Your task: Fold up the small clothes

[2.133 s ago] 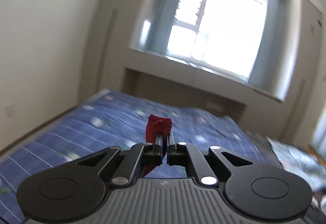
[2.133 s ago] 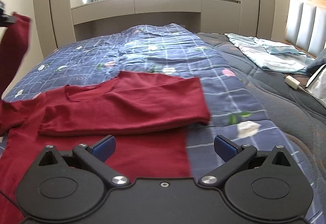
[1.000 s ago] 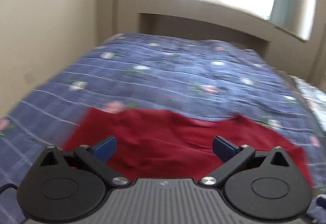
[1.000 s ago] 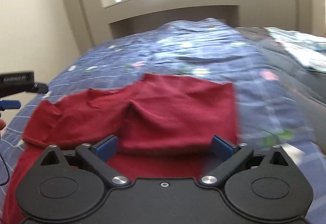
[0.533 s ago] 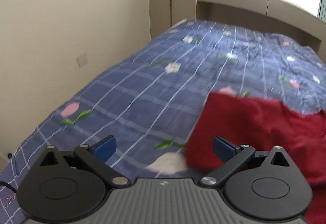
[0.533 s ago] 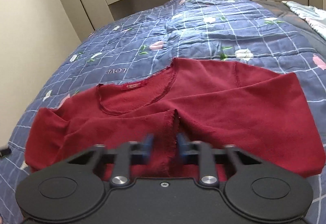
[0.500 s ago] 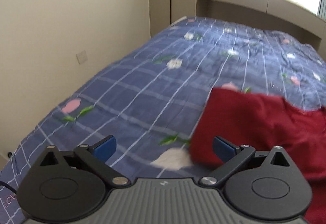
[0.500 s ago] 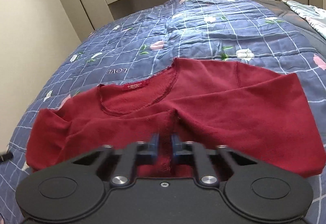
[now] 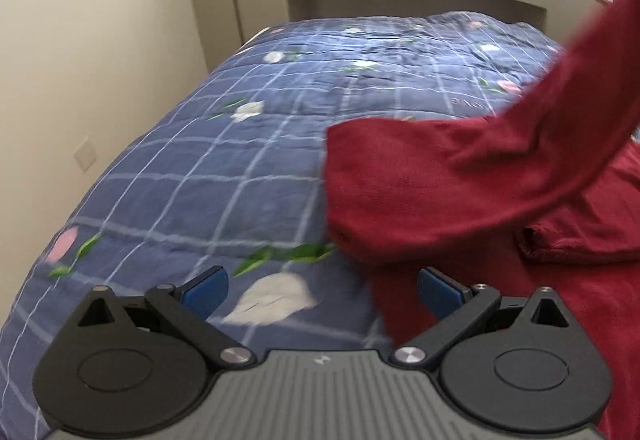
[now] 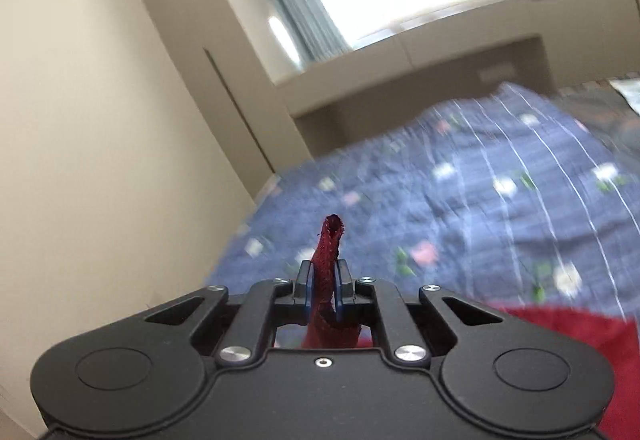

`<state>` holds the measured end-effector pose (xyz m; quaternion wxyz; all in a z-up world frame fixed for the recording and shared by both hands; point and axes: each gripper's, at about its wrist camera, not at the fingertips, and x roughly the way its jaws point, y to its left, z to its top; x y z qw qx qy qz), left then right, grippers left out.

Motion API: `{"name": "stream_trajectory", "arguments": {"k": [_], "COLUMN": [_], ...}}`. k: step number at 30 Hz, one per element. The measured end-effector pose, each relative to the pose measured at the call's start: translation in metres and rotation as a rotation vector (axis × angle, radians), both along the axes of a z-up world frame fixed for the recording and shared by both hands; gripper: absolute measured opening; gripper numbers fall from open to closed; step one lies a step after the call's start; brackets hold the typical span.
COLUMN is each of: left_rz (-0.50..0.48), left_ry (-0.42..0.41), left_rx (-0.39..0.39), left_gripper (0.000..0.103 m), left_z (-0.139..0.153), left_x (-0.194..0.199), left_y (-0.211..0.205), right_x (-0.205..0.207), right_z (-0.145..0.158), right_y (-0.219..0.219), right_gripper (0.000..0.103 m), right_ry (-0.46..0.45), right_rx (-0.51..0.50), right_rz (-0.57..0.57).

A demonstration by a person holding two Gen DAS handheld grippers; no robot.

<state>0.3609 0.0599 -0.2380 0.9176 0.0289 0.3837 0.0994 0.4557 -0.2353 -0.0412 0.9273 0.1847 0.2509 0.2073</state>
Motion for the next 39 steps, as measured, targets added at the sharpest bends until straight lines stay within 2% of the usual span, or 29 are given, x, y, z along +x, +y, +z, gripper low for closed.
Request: {"name": "stream_trajectory", "arguments": {"k": [3, 6, 10, 12, 13, 15, 17, 21, 29, 32, 34, 35, 36, 38, 39], "left_rz": [-0.029, -0.002, 0.051, 0.068, 0.066, 0.037, -0.008, -0.069, -0.122, -0.140, -0.121, -0.103, -0.077, -0.041, -0.031], "left_ry": [-0.007, -0.015, -0.025, -0.050, -0.061, -0.083, -0.086, -0.083, 0.005, 0.045, 0.044, 0.043, 0.041, 0.027, 0.015], "left_rx": [0.068, 0.157, 0.199, 0.209, 0.204, 0.163, 0.130, 0.188, 0.331, 0.345, 0.299, 0.268, 0.235, 0.198, 0.180], "left_gripper": [0.103, 0.100, 0.093, 0.080, 0.069, 0.035, 0.018, 0.011, 0.007, 0.008, 0.013, 0.023, 0.043, 0.065, 0.069], "left_z": [-0.006, -0.009, -0.008, -0.005, -0.003, 0.000, 0.000, -0.005, -0.025, -0.029, -0.024, -0.021, -0.017, -0.008, -0.002], "left_x": [0.014, 0.024, 0.029, 0.026, 0.024, 0.020, 0.018, 0.014, 0.010, 0.010, 0.008, 0.007, 0.005, 0.000, -0.004], "left_y": [-0.020, -0.031, -0.027, -0.021, -0.019, -0.014, -0.013, -0.021, -0.037, -0.039, -0.033, -0.028, -0.020, -0.009, -0.003], "right_x": [-0.001, -0.003, -0.004, -0.007, -0.008, -0.011, -0.012, -0.014, -0.020, -0.024, -0.027, -0.030, -0.032, -0.035, -0.036], "right_z": [0.017, 0.022, 0.015, 0.006, 0.000, -0.013, -0.027, -0.059, -0.117, -0.137, -0.144, -0.148, -0.149, -0.152, -0.153], "right_y": [0.006, 0.004, -0.006, -0.015, -0.021, -0.030, -0.039, -0.055, -0.070, -0.072, -0.074, -0.075, -0.076, -0.079, -0.080], "right_gripper": [0.010, 0.010, 0.010, 0.010, 0.010, 0.010, 0.010, 0.009, 0.009, 0.009, 0.009, 0.009, 0.009, 0.009, 0.009], "right_ry": [-0.049, -0.058, -0.040, -0.017, -0.003, 0.027, 0.061, 0.130, 0.237, 0.281, 0.293, 0.297, 0.301, 0.309, 0.312], "right_rx": [-0.024, -0.041, -0.072, -0.071, -0.070, -0.073, -0.072, -0.088, -0.143, -0.155, -0.155, -0.146, -0.140, -0.128, -0.124], "right_rz": [0.021, 0.025, -0.008, -0.034, -0.051, -0.085, -0.117, -0.176, -0.229, -0.248, -0.253, -0.258, -0.262, -0.271, -0.273]}}
